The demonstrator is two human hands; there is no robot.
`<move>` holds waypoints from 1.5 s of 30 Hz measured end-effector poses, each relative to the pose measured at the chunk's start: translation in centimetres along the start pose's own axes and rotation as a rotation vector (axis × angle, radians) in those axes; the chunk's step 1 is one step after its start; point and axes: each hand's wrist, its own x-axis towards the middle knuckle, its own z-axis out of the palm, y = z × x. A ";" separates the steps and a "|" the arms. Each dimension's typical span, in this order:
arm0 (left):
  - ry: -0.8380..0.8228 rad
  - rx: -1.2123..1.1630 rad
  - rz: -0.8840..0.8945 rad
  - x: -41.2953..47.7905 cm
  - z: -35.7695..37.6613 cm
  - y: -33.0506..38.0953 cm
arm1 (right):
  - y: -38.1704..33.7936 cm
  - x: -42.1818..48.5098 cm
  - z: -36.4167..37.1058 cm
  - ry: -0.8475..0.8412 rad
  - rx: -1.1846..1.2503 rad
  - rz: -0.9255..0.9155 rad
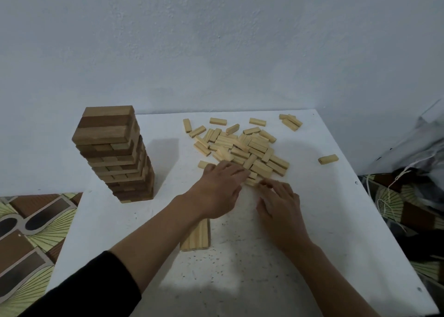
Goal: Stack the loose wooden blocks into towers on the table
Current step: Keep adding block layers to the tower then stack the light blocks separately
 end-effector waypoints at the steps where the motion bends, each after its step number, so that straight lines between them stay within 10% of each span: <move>1: -0.031 0.025 0.019 0.2 0.1 0.2 | 0.2 -0.2 0.0 -0.003 0.023 0.006; 45: 0.082 -0.320 -0.121 -3.0 0.1 -4.1 | -2.6 2.6 1.3 -0.007 0.361 -0.200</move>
